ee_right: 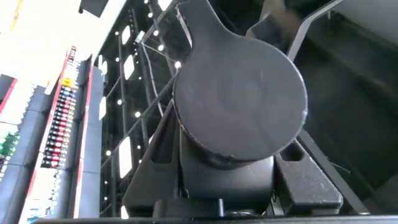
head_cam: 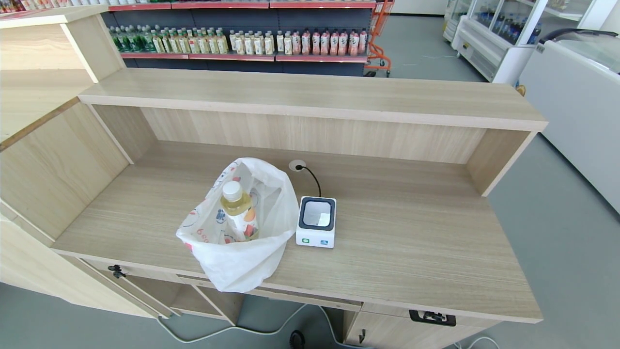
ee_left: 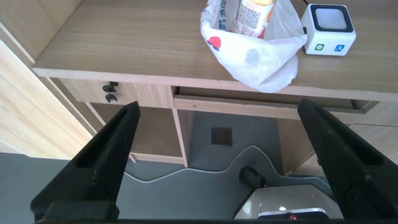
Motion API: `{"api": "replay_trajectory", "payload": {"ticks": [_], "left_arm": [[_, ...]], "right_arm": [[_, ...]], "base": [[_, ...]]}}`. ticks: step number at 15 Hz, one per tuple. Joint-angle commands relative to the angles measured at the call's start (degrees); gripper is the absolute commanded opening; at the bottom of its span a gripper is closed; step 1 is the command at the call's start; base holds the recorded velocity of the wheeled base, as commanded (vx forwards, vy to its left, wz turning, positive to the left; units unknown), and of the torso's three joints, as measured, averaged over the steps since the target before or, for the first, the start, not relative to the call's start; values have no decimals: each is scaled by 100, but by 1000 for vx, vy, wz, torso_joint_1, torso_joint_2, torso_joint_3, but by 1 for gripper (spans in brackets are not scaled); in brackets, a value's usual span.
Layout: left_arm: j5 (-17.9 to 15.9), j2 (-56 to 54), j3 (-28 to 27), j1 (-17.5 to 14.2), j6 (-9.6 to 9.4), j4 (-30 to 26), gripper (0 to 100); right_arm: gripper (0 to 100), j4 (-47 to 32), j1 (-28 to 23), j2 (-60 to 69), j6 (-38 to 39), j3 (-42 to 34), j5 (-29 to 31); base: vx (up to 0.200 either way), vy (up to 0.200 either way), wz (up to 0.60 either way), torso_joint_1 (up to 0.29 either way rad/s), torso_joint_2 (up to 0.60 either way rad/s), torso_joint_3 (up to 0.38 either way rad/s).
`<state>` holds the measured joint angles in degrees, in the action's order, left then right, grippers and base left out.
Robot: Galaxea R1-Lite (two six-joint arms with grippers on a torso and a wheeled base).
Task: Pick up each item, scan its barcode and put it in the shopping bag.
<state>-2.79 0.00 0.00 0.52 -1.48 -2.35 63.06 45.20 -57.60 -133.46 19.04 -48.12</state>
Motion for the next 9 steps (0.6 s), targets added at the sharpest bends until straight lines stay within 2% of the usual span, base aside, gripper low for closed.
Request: {"api": "replay_trajectory", "payload": {"ticks": [1,6,7,8,9], "left_arm": [[-2,9,0,0,-2,-2,100],[-2,9,0,0,-2,-2,100],[-2,9,0,0,-2,-2,100],[-2,9,0,0,-2,-2,100],[-2,9,0,0,-2,-2,100]], "right_arm": [[0,-40,15,91,4,3,-14],[0,-110,15,74,22,21,-14],[0,-505,-319,21,461,109,312],[0,-1033,-811,30,1367,240,927],[0,-1683,-1216,117,3063,293,1894]], "base": [[0,0,0,0,0,0],[0,0,0,0,0,0],[0,0,0,0,0,0],[0,0,0,0,0,0],[0,0,0,0,0,0]]}}
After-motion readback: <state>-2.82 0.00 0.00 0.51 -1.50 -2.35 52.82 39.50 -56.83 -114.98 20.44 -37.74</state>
